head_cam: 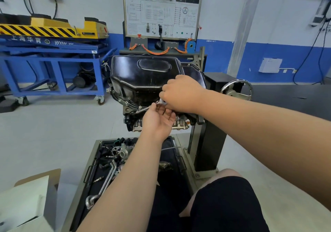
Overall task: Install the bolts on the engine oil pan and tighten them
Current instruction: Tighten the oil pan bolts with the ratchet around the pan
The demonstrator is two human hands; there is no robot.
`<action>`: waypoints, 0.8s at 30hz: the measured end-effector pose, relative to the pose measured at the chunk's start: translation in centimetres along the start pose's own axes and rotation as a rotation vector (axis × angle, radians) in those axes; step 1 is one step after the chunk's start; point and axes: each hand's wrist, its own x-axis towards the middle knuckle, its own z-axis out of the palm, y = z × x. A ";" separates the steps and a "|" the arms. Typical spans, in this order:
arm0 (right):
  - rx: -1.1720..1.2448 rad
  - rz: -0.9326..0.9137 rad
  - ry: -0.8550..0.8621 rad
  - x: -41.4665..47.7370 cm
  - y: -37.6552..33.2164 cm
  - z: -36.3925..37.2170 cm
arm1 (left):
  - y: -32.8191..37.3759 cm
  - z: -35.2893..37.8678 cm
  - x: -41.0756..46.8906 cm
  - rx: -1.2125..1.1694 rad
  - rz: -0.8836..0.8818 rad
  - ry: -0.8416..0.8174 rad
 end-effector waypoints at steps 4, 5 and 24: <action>0.009 -0.015 0.006 -0.1 -1.5 0.2 | 0.3 -0.9 -0.3 0.033 0.000 -0.028; 0.013 -0.021 0.011 0.0 -1.6 0.2 | 0.3 -1.0 -0.4 0.029 -0.003 -0.037; 0.029 -0.048 0.039 -1.0 -1.1 -0.4 | -0.4 -0.6 -1.0 0.043 0.008 -0.046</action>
